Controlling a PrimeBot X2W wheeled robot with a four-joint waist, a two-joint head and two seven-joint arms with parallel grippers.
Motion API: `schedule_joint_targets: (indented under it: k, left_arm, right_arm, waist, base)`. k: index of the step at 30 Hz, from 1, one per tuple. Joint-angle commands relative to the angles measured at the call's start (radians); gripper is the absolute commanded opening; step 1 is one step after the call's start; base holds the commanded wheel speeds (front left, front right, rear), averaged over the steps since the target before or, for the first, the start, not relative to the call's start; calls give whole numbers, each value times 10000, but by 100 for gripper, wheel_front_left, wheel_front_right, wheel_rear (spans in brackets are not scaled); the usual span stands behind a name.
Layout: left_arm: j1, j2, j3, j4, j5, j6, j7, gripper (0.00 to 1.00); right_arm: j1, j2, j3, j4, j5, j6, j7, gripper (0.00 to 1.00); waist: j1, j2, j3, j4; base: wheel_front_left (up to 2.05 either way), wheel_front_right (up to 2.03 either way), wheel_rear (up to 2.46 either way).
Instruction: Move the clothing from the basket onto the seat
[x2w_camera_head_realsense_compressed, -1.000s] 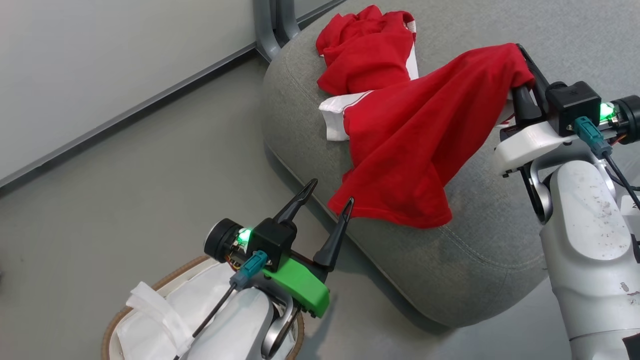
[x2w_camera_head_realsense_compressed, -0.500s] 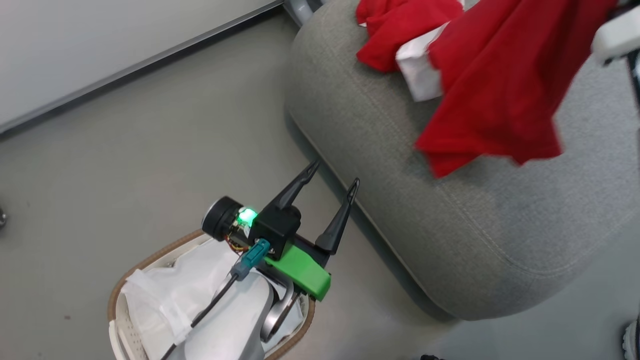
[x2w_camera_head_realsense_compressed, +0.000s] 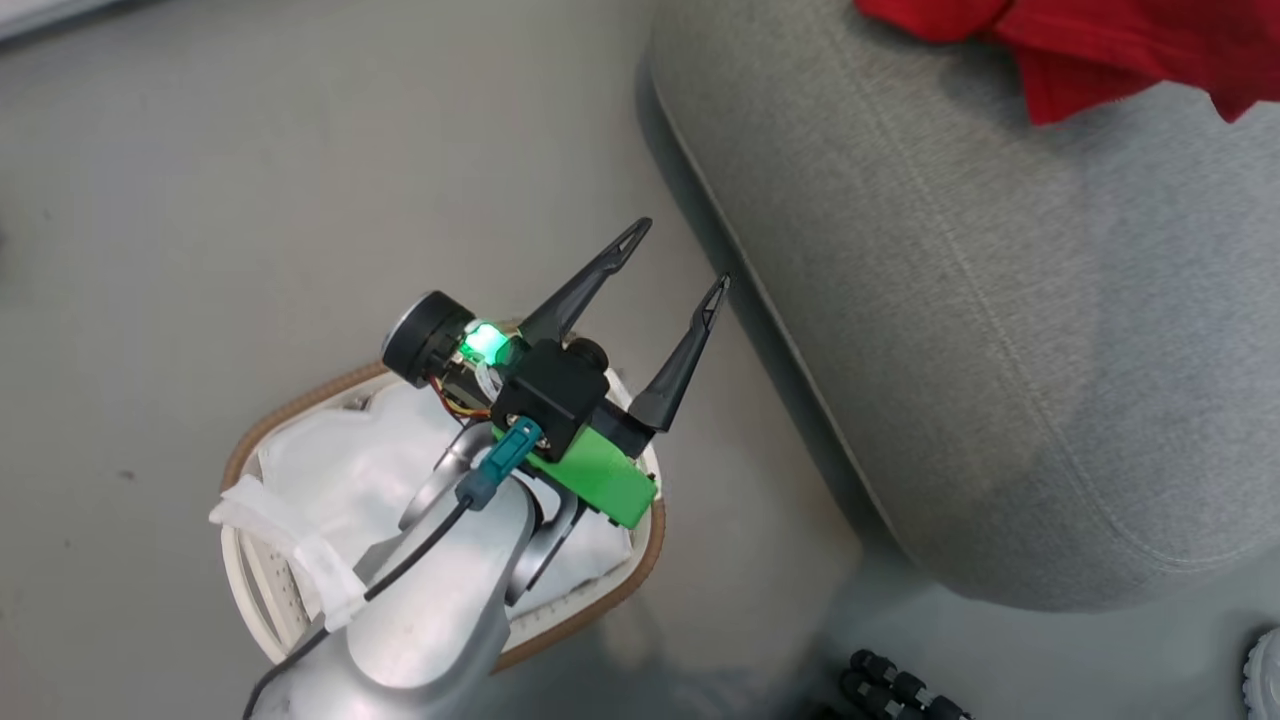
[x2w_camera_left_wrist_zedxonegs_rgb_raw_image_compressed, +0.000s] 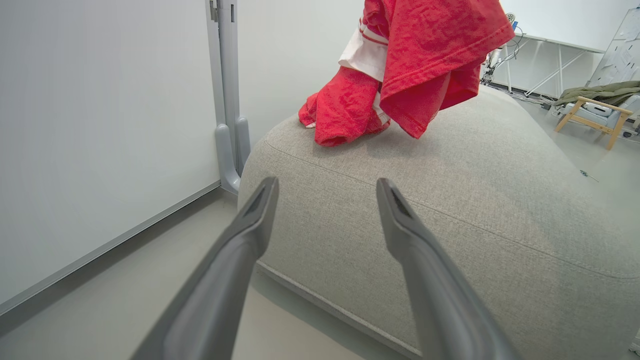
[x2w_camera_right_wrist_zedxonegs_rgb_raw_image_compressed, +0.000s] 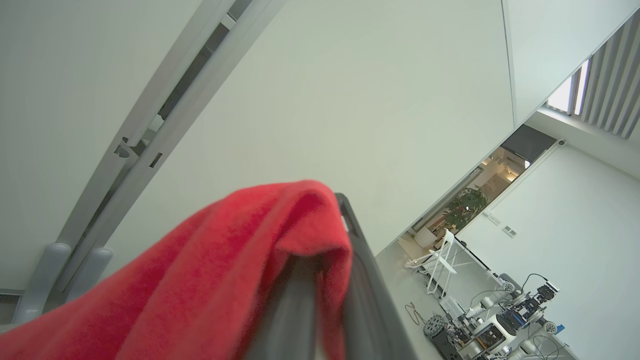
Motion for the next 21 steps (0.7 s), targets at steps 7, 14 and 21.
schedule_joint_targets:
  k: [7, 14, 21]
  left_arm:
    - [-556, 373, -65, -26, 292, -23, 5, 100]
    - [-653, 507, -90, -19, 273, -22, 5, 100]
    - [-489, 551, -195, -32, 129, -23, 5, 100]
  right_arm:
    - [-31, 111, -1335, 1457, -654, -13, -550, 0]
    - [870, 995, -1968, 2372, -1456, -13, -969, 0]
    - [1847, 1779, -2028, 2023, -1499, -13, -993, 38]
  waist:
    - [-1, -1, 1614, 605]
    - [-1, -1, 1820, 441]
    - [-1, -1, 1575, 233]
  base:
    - [0, 0, 0]
    - [0, 0, 0]
    - [0, 0, 0]
